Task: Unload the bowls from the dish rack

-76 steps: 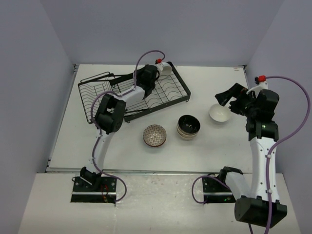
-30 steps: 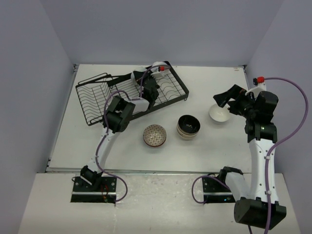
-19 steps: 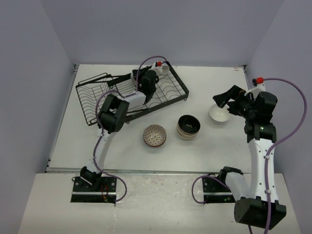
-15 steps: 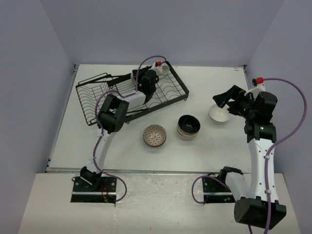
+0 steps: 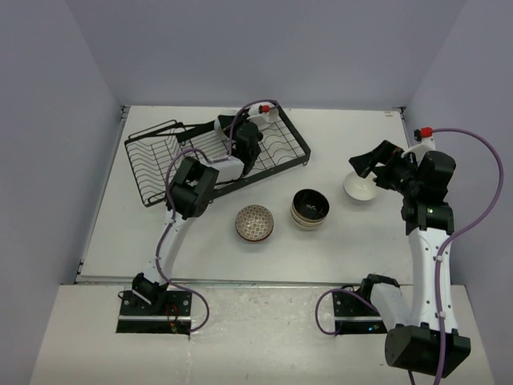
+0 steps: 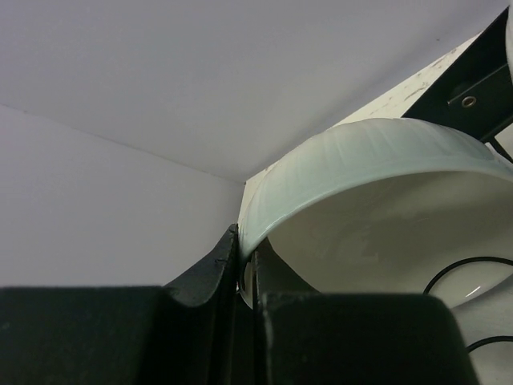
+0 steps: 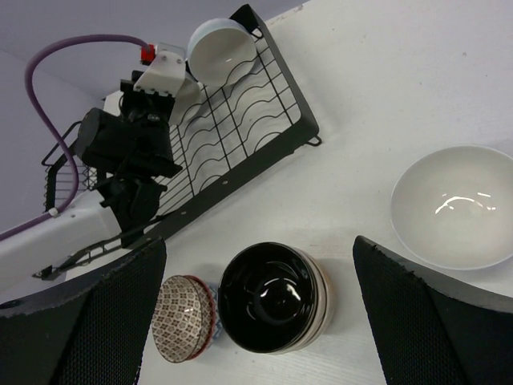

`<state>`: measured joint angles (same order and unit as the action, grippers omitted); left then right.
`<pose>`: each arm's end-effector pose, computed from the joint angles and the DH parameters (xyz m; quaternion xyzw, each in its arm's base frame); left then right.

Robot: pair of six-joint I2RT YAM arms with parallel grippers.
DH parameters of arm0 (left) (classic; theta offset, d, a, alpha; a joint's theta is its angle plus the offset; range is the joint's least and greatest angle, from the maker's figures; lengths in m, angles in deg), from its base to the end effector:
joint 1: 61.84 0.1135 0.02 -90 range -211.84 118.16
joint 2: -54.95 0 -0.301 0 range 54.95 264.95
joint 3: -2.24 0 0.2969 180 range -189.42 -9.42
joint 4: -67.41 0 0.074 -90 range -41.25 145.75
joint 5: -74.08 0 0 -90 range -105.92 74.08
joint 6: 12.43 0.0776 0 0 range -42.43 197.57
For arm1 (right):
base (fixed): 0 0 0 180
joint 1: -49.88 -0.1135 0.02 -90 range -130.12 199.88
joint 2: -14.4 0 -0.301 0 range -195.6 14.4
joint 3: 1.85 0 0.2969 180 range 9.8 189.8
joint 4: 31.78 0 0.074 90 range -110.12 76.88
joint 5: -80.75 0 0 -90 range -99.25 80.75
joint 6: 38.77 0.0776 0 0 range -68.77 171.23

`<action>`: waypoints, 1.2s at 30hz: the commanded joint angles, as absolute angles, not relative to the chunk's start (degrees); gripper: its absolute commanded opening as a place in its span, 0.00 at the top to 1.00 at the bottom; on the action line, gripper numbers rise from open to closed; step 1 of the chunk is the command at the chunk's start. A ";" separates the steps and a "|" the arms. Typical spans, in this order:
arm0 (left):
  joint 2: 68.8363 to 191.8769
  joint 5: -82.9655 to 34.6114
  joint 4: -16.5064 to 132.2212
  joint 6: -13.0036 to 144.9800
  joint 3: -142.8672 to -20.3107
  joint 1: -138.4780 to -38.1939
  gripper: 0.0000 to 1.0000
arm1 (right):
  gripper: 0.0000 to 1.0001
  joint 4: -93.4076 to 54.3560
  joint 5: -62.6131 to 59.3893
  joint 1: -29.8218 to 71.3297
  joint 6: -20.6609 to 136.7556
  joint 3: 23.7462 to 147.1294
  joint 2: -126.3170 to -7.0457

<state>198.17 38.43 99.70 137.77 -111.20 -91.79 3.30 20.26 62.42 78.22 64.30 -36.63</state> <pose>0.5842 -0.2638 0.1515 0.2025 0.6680 0.4725 0.5380 0.2527 -0.0170 0.3766 0.1303 0.7947 0.2767 0.5243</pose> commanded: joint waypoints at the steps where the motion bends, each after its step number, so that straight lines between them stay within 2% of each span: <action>1: 196.28 38.06 120.60 148.55 -112.17 -92.24 1.00 | 0.01 0.97 21.42 62.36 77.95 64.12 -36.31; 7: 195.23 29.71 122.55 157.09 -109.89 -93.21 1.00 | 0.01 0.89 21.60 62.36 77.86 64.03 -36.23; 14: 191.45 25.75 118.08 161.32 -106.37 -93.13 1.00 | 0.01 0.71 22.12 62.36 77.86 63.77 -35.96; 21: 189.69 25.30 112.98 162.20 -105.92 -92.43 1.00 | 0.01 0.36 22.47 62.27 77.86 63.59 -35.79; 36: 186.79 25.31 112.18 171.61 -103.64 -90.05 1.00 | 0.01 -0.43 23.44 62.36 78.04 63.07 -35.35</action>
